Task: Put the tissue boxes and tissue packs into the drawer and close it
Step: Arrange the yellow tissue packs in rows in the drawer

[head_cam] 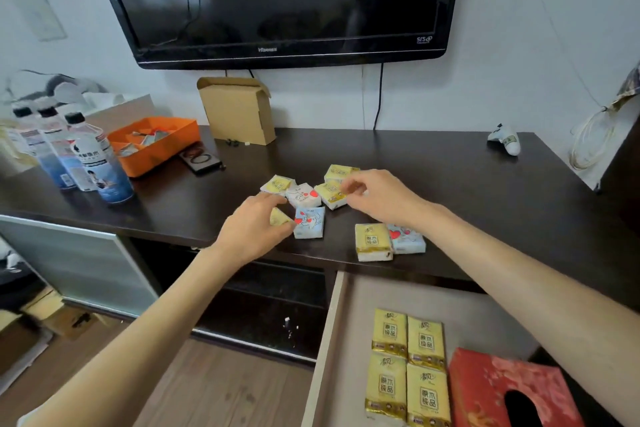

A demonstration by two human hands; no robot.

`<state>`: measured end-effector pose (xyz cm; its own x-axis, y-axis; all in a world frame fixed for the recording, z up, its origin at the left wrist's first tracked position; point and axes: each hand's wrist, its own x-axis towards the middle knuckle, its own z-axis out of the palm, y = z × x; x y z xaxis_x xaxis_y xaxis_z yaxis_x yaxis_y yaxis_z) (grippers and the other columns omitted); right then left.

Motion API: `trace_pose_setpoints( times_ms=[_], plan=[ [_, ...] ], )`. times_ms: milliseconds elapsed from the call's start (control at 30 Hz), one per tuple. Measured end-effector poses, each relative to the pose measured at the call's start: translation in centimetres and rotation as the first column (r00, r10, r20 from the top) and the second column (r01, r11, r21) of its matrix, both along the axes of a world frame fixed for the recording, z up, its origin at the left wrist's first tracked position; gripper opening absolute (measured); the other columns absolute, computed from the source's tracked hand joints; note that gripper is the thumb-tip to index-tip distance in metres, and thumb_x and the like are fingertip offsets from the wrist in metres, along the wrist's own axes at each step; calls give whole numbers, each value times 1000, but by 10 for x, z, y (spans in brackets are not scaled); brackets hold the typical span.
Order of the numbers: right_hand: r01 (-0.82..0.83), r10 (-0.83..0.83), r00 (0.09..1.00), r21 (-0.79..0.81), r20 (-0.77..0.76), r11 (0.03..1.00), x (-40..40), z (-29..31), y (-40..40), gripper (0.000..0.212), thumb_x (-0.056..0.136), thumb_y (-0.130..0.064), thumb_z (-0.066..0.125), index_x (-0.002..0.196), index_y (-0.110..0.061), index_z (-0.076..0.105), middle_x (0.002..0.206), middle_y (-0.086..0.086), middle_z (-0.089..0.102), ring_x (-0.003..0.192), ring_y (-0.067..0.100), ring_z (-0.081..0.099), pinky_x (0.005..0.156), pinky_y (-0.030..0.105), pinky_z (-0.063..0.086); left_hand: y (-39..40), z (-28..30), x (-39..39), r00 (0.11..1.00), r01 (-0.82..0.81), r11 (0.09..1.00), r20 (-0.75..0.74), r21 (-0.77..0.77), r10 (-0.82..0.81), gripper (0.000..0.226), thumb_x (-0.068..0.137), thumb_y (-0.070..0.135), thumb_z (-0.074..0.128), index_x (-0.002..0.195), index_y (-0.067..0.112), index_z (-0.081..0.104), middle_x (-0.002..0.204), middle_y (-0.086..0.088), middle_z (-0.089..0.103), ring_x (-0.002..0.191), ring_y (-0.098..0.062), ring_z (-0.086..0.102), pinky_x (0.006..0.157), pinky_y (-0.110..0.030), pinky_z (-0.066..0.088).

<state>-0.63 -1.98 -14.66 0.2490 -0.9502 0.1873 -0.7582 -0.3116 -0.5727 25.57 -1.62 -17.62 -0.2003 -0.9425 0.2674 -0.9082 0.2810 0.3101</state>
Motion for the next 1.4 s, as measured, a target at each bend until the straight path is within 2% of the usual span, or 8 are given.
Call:
trace_pose_setpoints(
  times_ms=[133,267,433,567,867,1033,1167,1400],
  plan=[
    [-49,66,974,85,-216,995,23,-7,-59,57,96,-10,67,149,-21,51,153,4,53,137,23,50,101,35,45,-30,-8,6,993,-84,983,95,164,69,85,75,65,70,146,25,43,150,2,48,133,-21,47,99,-43,46],
    [-107,179,898,194,-401,975,31,-20,-98,74,94,-13,68,159,-24,36,166,4,34,150,26,32,111,38,33,-46,-18,15,988,-103,962,134,251,71,94,72,66,71,150,28,37,148,4,50,132,-20,50,101,-42,48],
    [-119,200,884,211,-422,970,28,-28,-115,69,91,-16,70,155,-26,44,159,3,45,141,26,44,103,35,39,-52,-19,20,986,-71,973,166,220,34,84,77,62,69,148,27,41,143,4,54,129,-20,50,102,-42,46],
    [-131,185,861,144,-474,981,26,-30,-115,65,82,-41,82,140,-26,56,142,-1,53,117,18,52,86,33,44,-50,-18,21,993,-63,970,114,236,37,83,76,50,76,148,29,40,143,4,54,130,-20,51,101,-42,47],
    [-78,68,964,-29,-256,997,12,-16,-66,60,77,-61,81,126,-33,59,118,-15,52,104,11,56,70,26,43,-15,-2,32,997,-62,987,51,150,55,72,79,44,74,143,30,44,134,5,57,121,-19,54,91,-41,50],
    [-42,28,989,-92,-148,995,-5,-1,22,61,66,-80,68,114,-45,55,109,-26,55,94,5,56,75,35,45,38,10,17,989,142,984,-61,111,-136,74,76,51,76,142,32,48,131,13,59,116,-13,57,93,-41,51],
    [-27,22,994,-49,-103,998,-29,-12,100,60,66,-83,66,114,-47,57,109,-26,62,102,3,60,82,36,50,90,4,-10,898,437,879,-150,189,-414,80,70,65,70,141,38,47,132,22,58,119,1,55,100,-34,49],
    [-25,55,961,113,-270,993,-44,-44,160,61,69,-83,61,119,-54,42,117,-33,49,107,-3,49,85,28,45,122,-30,-24,780,607,767,28,208,-625,65,82,57,69,139,42,40,142,23,48,127,2,45,102,-31,46]
  ],
)
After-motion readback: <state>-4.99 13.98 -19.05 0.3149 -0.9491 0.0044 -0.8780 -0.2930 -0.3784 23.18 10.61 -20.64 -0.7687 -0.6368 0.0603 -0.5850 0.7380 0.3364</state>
